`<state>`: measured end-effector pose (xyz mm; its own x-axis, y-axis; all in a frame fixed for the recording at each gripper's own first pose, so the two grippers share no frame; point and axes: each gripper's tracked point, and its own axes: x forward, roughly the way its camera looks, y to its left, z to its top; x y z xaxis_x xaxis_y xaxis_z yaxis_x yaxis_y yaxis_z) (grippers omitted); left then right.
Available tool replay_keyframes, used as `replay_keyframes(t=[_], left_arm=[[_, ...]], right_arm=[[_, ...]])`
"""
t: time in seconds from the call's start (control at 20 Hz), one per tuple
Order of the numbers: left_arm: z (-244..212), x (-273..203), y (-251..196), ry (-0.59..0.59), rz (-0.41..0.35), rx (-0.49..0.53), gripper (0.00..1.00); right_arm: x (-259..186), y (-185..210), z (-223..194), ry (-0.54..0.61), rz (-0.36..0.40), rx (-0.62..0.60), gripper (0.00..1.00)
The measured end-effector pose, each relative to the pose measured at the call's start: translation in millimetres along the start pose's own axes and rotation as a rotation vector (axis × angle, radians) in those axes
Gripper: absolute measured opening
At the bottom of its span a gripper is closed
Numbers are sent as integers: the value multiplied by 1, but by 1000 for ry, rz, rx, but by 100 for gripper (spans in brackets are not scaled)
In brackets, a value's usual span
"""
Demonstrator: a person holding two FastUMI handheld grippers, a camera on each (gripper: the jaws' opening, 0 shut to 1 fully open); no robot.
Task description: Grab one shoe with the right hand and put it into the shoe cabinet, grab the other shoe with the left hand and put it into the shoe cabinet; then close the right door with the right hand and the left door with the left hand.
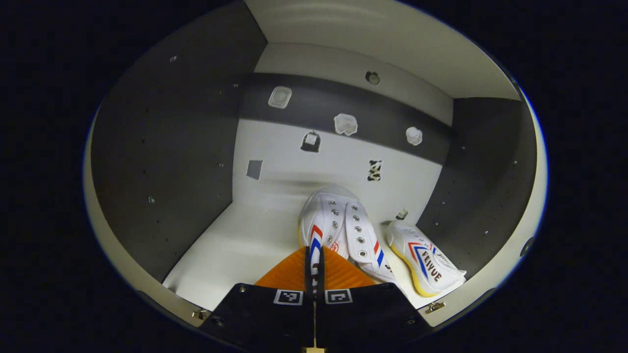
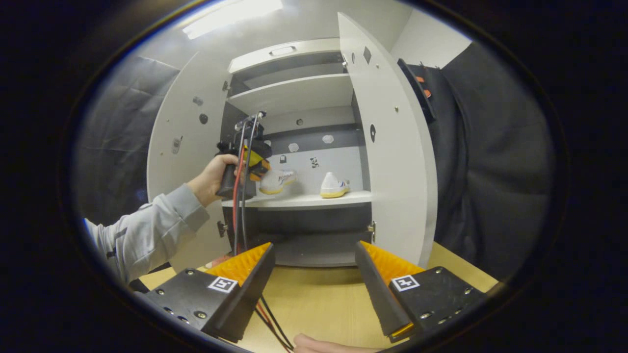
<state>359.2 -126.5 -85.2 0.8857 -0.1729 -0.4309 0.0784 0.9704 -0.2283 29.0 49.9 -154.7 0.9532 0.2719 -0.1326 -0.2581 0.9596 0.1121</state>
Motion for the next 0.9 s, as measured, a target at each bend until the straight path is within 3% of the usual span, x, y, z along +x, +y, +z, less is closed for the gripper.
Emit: replay_keyframes(t=[0.1,0.2,0.3,0.35,0.65,0.9], left_arm=[[-7,7,5,29,3,21,4],[-1,2,1,2,-2,0,15],[29,-14,4,-124,10,48,63],[33,-27,4,-138,11,78,70],[36,-118,-4,-232,-23,133,94],[14,-189,-2,-251,-41,183,97]], right_arm=[[-8,1,0,-1,-10,-12,98],[-16,2,1,-1,-25,-28,98],[-24,6,2,-2,-30,-32,98],[-29,8,1,2,-31,-34,98],[-61,15,-2,-10,-56,-27,98],[-83,13,-3,-11,-93,-31,98]])
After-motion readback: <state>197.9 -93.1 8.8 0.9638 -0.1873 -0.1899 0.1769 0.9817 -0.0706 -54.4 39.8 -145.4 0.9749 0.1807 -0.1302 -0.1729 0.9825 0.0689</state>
